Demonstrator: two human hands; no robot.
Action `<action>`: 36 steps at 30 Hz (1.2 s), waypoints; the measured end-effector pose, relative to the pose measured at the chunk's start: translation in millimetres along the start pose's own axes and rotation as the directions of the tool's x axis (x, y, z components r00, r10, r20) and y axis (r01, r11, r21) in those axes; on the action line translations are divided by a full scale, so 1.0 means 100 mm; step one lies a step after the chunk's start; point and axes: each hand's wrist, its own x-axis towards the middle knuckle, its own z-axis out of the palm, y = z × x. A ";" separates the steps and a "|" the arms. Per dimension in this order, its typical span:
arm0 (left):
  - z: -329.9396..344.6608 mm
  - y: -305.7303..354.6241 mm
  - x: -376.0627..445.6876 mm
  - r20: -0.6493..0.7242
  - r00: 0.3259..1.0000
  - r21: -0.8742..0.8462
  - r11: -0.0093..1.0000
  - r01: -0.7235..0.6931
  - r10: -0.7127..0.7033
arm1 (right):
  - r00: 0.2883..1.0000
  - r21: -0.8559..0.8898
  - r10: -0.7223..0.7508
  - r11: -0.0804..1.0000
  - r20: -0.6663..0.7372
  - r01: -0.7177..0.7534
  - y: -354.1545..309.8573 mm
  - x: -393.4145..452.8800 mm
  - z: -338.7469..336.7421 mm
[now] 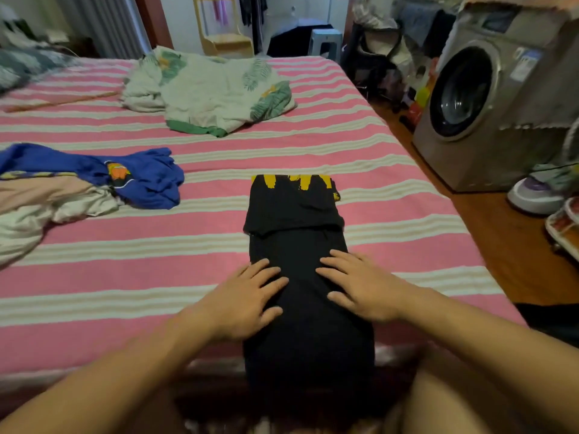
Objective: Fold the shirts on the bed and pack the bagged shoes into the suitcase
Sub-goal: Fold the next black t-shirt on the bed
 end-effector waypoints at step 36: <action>0.22 0.35 -1.01 -0.351 0.932 -0.637 0.752 -0.167 -0.090 | 0.892 0.642 0.284 0.767 -0.352 0.009 -0.53 -0.75 0.40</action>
